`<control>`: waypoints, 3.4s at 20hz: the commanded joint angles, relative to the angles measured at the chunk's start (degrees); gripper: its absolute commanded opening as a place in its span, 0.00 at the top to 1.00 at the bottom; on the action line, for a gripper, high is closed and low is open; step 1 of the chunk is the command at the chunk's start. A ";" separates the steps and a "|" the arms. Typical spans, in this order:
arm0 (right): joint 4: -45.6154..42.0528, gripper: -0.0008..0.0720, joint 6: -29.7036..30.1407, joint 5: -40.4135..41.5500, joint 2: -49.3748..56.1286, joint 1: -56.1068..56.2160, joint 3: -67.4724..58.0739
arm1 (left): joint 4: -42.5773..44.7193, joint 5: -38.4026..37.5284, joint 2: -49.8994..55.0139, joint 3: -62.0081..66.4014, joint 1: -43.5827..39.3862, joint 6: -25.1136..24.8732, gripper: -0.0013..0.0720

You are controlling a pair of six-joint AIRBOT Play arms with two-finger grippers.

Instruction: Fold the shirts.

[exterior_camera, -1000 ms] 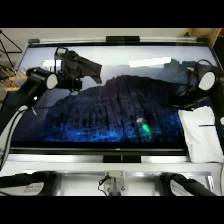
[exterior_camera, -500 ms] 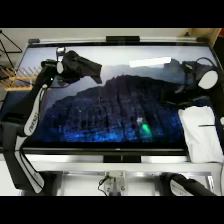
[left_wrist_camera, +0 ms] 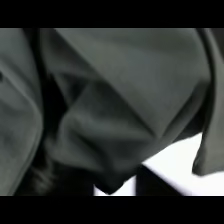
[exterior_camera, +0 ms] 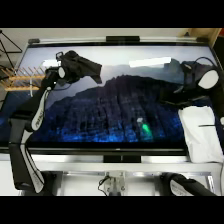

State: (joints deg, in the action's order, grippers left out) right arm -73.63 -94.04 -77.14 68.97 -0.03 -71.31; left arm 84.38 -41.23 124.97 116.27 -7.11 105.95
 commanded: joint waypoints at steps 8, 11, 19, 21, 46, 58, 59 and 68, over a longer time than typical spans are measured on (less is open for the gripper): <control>6.88 0.05 3.48 -1.64 -2.36 0.02 -0.07 | -0.57 -7.93 -14.97 0.09 -3.87 -7.91 0.94; 0.31 0.05 5.20 -3.54 -9.99 -0.04 -0.07 | 1.22 -10.95 -29.24 0.09 -9.03 -11.45 0.94; -16.57 0.05 7.08 -12.59 -35.01 -0.04 -0.04 | 1.33 -26.62 -56.22 -1.09 -28.76 -9.57 0.94; -16.74 0.05 6.78 -14.82 -38.18 -0.04 -0.04 | 1.33 -28.39 -56.74 -4.90 -33.11 -7.58 0.94; 11.52 0.05 -3.96 15.82 -26.51 -0.02 43.82 | -8.13 -38.84 -46.58 -48.19 -9.38 -14.47 0.02; 28.55 0.05 13.03 24.52 -3.02 0.02 43.82 | -28.09 -9.70 -41.53 -62.40 -22.86 -14.82 0.32; 30.18 0.05 14.53 25.44 -2.23 0.04 43.82 | -28.09 -8.90 -41.55 -62.40 -23.02 -13.79 0.40; 33.20 0.87 24.24 20.61 -2.95 4.48 40.26 | -19.96 -12.28 -46.07 -54.73 -22.67 -17.22 0.94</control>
State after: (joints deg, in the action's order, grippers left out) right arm -39.00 -73.63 -50.94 67.85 3.81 -28.73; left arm 58.52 -51.07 81.32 57.49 -29.69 90.24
